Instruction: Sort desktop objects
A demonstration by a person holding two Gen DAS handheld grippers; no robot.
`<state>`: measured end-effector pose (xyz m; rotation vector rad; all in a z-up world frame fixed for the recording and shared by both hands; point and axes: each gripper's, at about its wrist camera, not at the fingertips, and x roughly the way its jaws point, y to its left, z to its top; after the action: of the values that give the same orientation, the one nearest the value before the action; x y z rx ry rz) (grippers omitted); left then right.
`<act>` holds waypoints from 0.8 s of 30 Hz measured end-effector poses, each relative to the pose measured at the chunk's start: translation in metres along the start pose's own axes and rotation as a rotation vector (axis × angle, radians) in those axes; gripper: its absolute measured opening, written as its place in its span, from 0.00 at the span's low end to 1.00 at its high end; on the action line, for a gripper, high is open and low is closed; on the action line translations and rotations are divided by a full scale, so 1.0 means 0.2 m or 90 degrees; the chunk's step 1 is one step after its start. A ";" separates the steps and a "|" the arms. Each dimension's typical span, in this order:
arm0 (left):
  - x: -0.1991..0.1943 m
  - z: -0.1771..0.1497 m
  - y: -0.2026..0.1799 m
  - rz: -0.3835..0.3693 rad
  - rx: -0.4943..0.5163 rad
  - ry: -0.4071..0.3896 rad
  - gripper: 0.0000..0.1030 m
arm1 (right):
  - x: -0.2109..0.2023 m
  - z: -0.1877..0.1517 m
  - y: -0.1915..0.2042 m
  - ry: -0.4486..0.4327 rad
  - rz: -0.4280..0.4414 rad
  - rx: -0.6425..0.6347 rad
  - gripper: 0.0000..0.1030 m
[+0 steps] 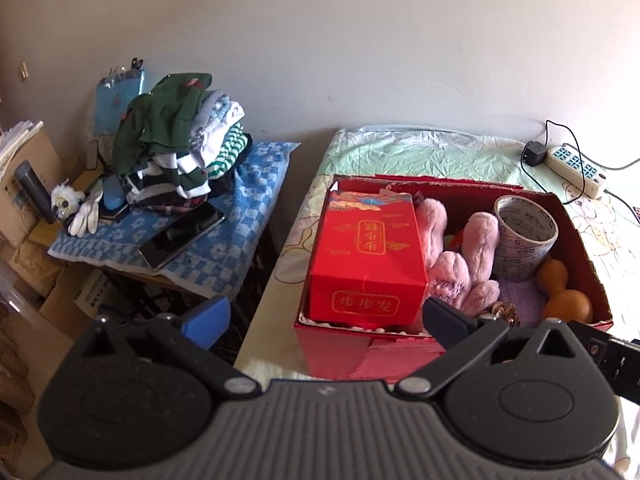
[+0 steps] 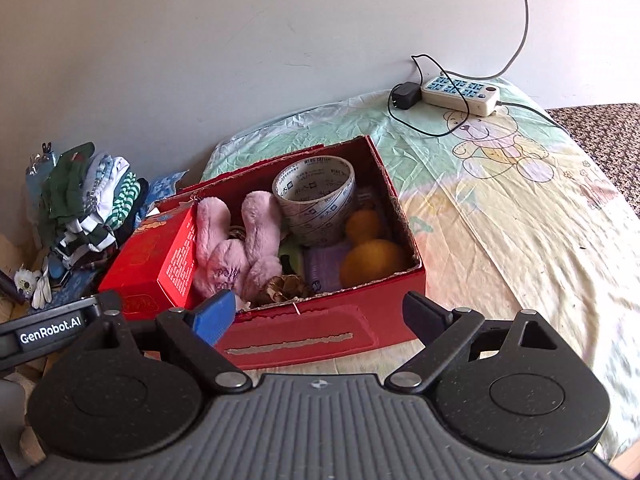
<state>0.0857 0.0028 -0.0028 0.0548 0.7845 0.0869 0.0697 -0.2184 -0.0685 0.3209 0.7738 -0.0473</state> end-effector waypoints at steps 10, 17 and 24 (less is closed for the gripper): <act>-0.01 0.00 0.02 0.000 0.012 -0.009 0.99 | -0.04 -0.03 0.05 -0.023 -0.053 -0.014 0.90; -0.02 0.00 0.07 -0.010 0.001 -0.003 0.99 | -0.06 -0.02 0.10 -0.030 -0.064 -0.028 0.90; -0.04 0.03 0.07 -0.018 0.014 -0.023 0.99 | -0.08 0.01 0.16 -0.047 -0.065 -0.051 0.90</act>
<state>0.0834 0.0169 0.0080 0.0665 0.7502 0.0506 0.0645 -0.1894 -0.0469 0.2024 0.7172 -0.1236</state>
